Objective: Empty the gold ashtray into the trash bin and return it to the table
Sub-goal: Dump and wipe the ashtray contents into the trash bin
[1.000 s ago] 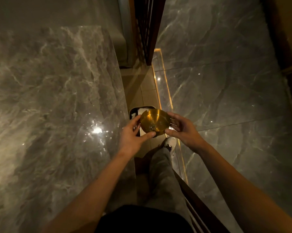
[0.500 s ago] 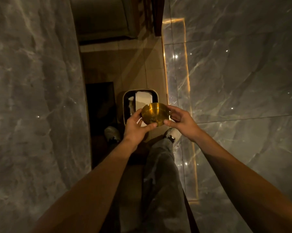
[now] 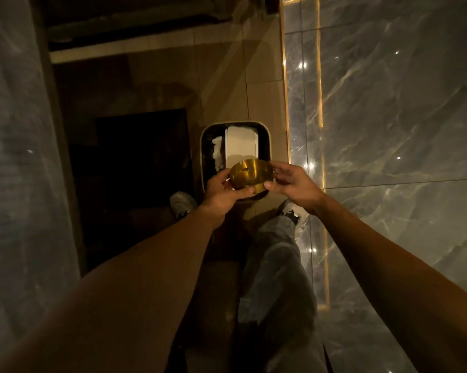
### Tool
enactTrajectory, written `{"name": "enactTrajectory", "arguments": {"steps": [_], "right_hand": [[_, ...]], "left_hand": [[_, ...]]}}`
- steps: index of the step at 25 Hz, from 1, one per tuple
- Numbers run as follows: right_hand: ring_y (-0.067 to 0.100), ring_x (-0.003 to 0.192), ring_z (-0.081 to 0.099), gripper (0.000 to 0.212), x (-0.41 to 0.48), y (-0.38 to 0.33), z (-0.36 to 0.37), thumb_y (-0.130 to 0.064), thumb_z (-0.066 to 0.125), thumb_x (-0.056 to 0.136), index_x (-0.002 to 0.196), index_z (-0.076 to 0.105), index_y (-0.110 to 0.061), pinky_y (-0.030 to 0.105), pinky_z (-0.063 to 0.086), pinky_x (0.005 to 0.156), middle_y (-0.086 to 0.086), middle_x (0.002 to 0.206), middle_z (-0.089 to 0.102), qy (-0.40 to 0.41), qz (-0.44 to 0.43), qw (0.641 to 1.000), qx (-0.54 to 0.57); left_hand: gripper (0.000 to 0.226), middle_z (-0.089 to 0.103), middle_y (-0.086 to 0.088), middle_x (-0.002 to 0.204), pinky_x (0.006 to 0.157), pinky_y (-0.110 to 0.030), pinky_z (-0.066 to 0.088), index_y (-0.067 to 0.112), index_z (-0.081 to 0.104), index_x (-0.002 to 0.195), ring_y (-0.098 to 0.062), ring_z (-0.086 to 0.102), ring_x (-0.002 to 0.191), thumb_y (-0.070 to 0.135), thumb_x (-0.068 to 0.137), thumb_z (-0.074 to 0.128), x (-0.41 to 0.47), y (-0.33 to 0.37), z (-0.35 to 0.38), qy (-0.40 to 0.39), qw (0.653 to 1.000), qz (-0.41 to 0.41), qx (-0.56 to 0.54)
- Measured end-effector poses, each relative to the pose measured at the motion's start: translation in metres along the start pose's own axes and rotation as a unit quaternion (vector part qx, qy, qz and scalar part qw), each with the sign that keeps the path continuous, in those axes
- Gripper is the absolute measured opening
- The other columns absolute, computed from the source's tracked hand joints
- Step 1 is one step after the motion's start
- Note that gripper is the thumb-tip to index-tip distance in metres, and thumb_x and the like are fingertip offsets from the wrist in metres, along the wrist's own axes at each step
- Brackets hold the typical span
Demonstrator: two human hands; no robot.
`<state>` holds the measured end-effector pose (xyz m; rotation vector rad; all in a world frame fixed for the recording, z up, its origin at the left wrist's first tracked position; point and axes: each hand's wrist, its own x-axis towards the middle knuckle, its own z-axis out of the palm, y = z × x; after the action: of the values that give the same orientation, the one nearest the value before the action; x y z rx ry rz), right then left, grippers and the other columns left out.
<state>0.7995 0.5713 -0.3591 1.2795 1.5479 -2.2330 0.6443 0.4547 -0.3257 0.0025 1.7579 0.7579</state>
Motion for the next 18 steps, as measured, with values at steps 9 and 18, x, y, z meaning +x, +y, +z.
{"name": "enactTrajectory", "arguments": {"steps": [9, 18], "right_hand": [[0.018, 0.114, 0.064, 0.042, 0.047, 0.04, 0.009, -0.004, 0.063, 0.089, 0.131, 0.055, -0.005, 0.031, 0.055, 0.092, 0.013, 0.124, 0.065, -0.027, 0.0, 0.999, 0.024], [0.019, 0.104, 0.066, 0.032, 0.072, 0.053, 0.016, -0.007, 0.067, 0.087, 0.114, 0.053, -0.013, 0.03, 0.053, 0.09, 0.011, 0.111, 0.067, 0.043, 0.056, 0.994, 0.08]], "left_hand": [[0.054, 0.066, -0.003, 0.111, 0.092, -0.029, 0.049, 0.005, 0.059, 0.12, -0.016, 0.063, 0.103, -0.007, 0.071, 0.076, 0.05, -0.027, -0.004, 0.035, 0.998, -0.039, -0.036], [0.029, 0.065, 0.008, 0.087, 0.064, -0.008, 0.05, 0.015, 0.064, 0.094, 0.009, 0.065, 0.067, -0.008, 0.077, 0.07, 0.075, -0.031, -0.008, 0.044, 0.997, -0.036, -0.044]]}}
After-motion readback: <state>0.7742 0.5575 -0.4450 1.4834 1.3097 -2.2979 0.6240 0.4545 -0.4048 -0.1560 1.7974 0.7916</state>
